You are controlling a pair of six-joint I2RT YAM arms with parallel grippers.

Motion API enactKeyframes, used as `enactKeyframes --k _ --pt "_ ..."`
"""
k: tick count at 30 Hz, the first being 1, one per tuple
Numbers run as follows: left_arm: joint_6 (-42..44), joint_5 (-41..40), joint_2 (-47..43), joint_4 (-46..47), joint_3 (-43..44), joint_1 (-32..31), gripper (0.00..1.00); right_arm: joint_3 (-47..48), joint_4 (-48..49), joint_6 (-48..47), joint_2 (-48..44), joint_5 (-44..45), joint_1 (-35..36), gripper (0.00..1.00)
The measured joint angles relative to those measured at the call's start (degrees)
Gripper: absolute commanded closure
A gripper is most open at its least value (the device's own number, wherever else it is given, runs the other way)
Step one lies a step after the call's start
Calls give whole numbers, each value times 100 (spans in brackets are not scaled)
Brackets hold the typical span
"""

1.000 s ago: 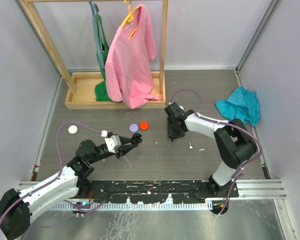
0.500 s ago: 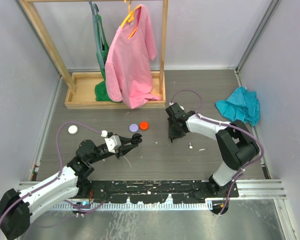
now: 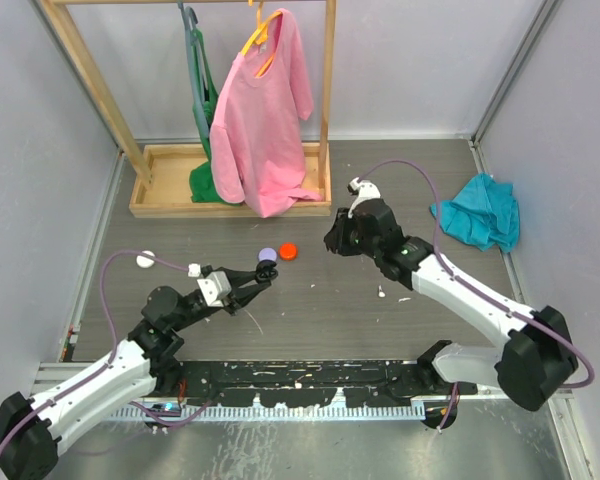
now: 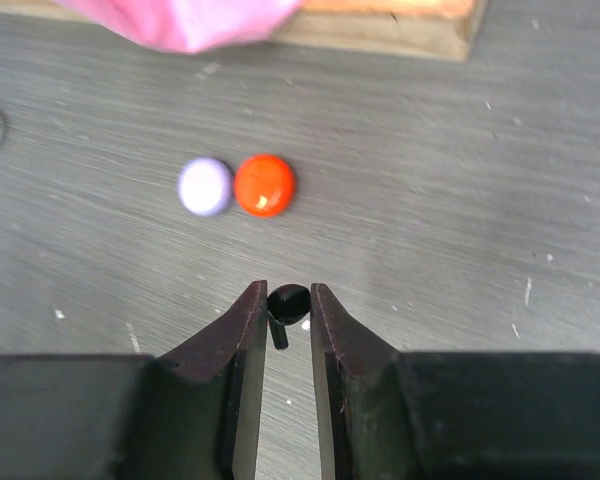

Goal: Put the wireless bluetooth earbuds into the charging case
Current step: Pick up the earbud from the center of the board.

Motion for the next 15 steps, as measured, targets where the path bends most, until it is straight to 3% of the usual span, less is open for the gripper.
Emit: enactKeyframes --k 6,15 --pt "-81 -280 -227 114 -179 0 100 -273 828 -136 -581 -190 208 77" --pt "-144 -603 -603 317 -420 2 100 -680 2328 -404 -992 -234 1062 77"
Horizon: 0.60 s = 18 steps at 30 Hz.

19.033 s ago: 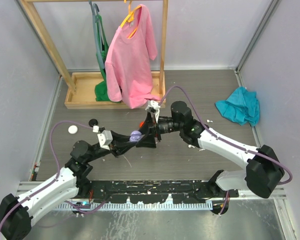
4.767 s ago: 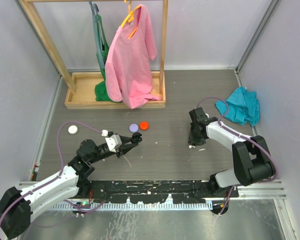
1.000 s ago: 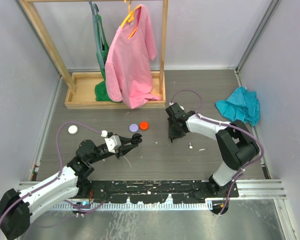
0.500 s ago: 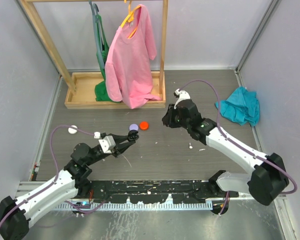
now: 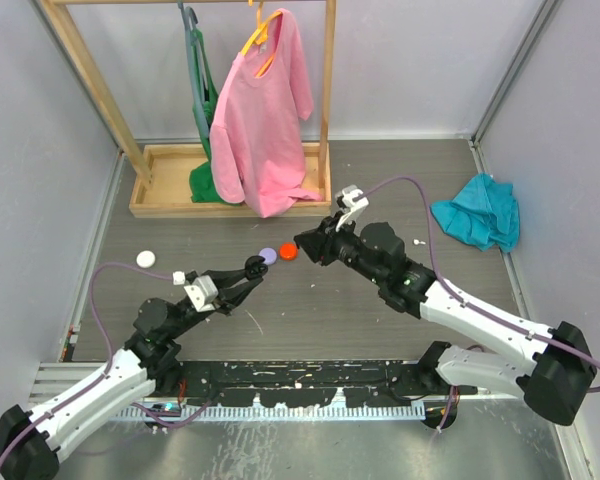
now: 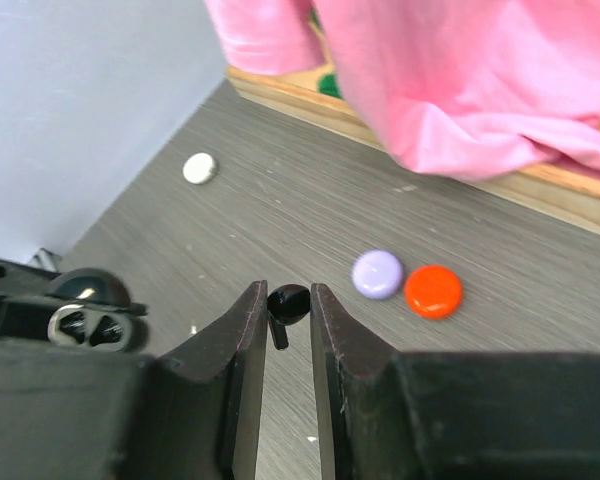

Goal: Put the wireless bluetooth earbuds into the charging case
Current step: Pick up the earbud from the center of the board, then place the earbud in the charging case.

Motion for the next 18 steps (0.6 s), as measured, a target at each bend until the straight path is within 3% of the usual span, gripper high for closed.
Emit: enactKeyframes --k 18 --pt "-28 -98 -118 195 -63 -2 100 -968 3150 -807 -90 -304 1331 78"
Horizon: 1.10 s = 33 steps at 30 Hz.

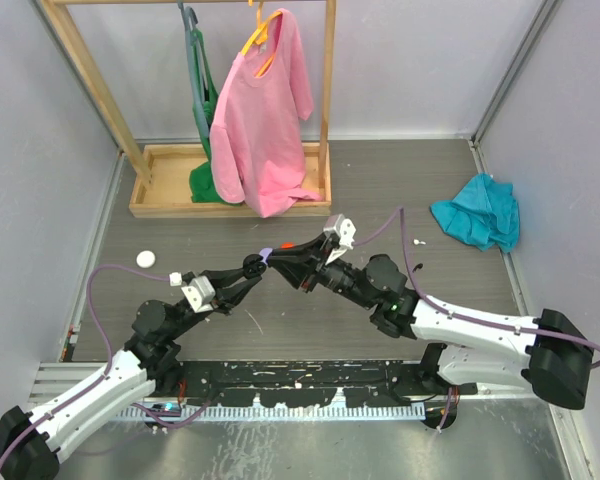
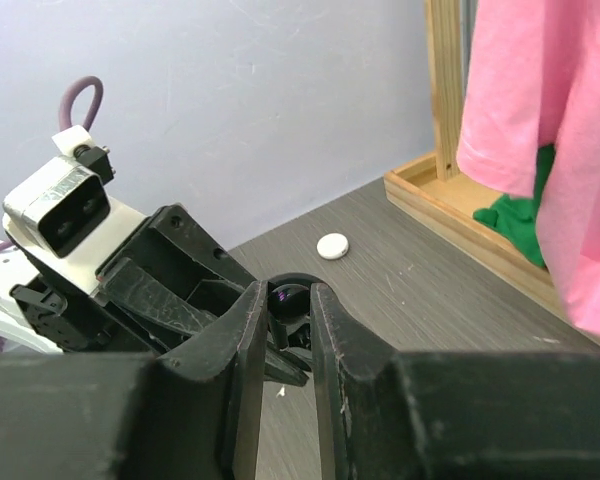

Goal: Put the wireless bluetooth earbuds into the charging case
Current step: Place the earbud in the charging case.

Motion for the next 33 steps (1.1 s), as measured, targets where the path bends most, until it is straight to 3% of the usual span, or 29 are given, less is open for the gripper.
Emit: enactKeyframes --k 11,33 --pt "-103 61 0 57 0 0 100 -203 1174 -348 715 33 299 79" --pt "-142 175 -90 87 0 0 100 -365 1762 -549 940 330 413 80"
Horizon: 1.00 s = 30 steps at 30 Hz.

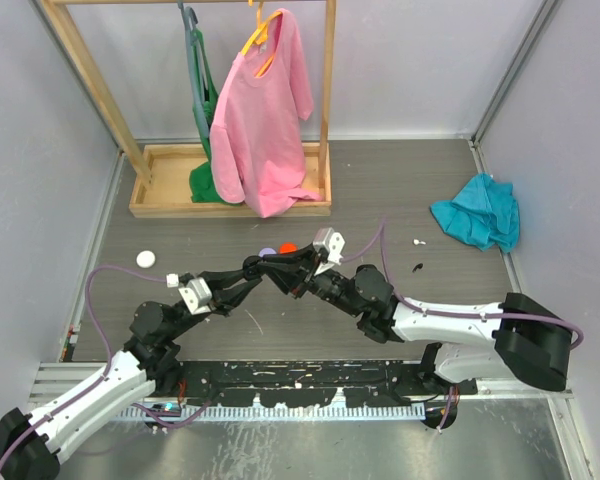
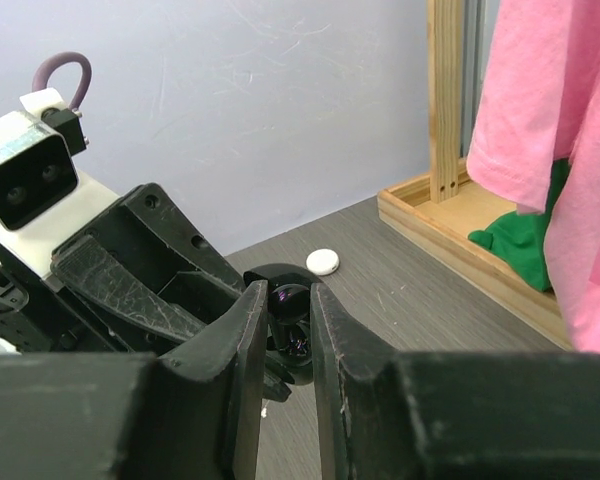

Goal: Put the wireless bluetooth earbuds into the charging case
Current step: Place the earbud in the charging case.

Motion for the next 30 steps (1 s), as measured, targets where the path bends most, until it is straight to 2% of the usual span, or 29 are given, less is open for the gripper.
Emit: enactKeyframes --k 30 --pt "-109 -20 -129 0 -55 -11 100 -352 527 424 208 -22 63 80"
